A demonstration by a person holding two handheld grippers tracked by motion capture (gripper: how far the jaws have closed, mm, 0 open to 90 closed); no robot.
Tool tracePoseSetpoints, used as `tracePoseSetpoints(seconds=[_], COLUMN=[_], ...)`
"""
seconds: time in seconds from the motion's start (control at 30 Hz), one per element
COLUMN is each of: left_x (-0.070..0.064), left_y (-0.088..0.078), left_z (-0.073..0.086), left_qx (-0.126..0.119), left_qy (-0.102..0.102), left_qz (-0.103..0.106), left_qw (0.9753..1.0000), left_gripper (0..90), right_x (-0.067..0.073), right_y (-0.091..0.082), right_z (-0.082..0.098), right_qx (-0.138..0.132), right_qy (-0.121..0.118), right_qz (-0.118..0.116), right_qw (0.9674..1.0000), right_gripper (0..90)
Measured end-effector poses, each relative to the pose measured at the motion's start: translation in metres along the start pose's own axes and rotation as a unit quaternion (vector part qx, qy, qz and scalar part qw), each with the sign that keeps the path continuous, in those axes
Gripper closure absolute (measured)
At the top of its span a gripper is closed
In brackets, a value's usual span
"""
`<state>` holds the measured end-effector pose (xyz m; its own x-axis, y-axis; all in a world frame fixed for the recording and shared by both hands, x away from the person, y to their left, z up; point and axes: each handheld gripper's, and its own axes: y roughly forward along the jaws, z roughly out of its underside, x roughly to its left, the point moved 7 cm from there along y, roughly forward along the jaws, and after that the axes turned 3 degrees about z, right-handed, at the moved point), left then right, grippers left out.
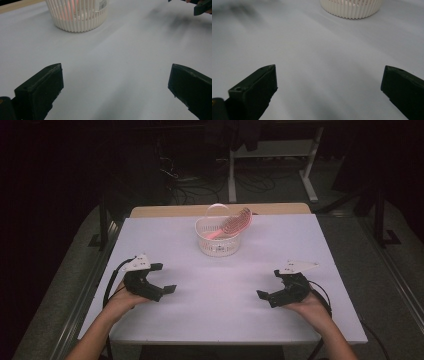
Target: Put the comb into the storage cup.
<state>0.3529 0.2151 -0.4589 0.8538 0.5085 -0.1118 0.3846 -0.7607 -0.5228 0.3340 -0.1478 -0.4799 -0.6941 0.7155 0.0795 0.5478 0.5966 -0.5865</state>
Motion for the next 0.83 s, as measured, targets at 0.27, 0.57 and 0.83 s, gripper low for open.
tracePoseSetpoints(seconds=[0.27,0.57,0.83], left_x=[-0.005,-0.007,-0.006], left_y=[-0.004,-0.007,-0.004], left_z=[0.018,0.030,0.031], left_qx=[0.007,0.014,0.015], left_qy=[0.002,-0.005,-0.006], left_qz=[-0.014,-0.010,-0.008], left_qw=[0.9999,0.9998,0.9998], left_gripper=[0.0,0.0,0.0], right_x=[0.000,0.000,-0.001], right_y=[0.000,-0.001,-0.001], right_z=[0.000,0.001,0.002], right_qx=[0.001,-0.001,-0.003], right_qy=[-0.001,0.001,0.002], right_qz=[0.000,0.001,0.002], right_qw=[1.0000,1.0000,1.0000], right_gripper=[0.1,0.1,0.1])
